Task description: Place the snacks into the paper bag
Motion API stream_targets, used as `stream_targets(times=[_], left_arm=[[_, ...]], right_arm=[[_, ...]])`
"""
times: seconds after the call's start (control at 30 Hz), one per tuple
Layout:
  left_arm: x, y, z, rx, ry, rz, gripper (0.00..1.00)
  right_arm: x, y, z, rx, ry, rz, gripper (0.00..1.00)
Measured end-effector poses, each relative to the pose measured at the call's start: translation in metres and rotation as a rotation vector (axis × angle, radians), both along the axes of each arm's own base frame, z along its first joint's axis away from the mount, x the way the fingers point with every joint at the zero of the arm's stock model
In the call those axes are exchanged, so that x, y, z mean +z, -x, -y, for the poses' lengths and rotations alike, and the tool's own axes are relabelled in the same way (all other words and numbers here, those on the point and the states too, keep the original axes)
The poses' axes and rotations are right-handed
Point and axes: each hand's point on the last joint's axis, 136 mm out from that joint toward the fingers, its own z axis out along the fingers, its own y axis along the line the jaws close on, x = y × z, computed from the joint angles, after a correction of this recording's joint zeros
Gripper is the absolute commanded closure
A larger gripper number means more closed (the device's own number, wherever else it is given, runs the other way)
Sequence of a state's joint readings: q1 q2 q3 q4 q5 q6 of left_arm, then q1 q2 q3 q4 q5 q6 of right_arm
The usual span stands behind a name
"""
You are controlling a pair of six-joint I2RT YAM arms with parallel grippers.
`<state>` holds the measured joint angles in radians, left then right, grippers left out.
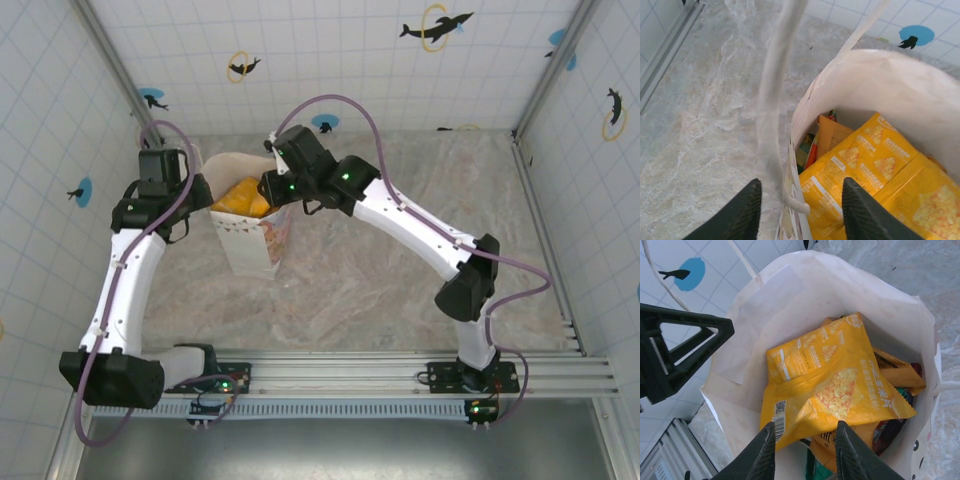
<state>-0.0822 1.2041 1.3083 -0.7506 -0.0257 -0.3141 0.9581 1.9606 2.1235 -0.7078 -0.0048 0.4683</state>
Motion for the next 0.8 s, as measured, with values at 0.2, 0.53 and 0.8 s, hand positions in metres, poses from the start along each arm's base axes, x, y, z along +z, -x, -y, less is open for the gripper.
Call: stream_targets(times=[0.2,0.53,0.8], left_arm=[[0.029,-0.007,0.001,-0.007,0.017,0.068,0.44],[0.046,-0.03,-0.02,0.036,0.046,0.11,0.43],[0.042,-0.045,-0.018,0.022,0.059,0.115,1.0]], right_arm=[[0.039,0.012,0.031,-0.023,-0.046,0.072,0.61],[0.059,0.011,0.104,-0.146,-0.125,0.13,0.59],[0.016,-0.002,0.121,-0.198,-0.124,0.042,0.51]])
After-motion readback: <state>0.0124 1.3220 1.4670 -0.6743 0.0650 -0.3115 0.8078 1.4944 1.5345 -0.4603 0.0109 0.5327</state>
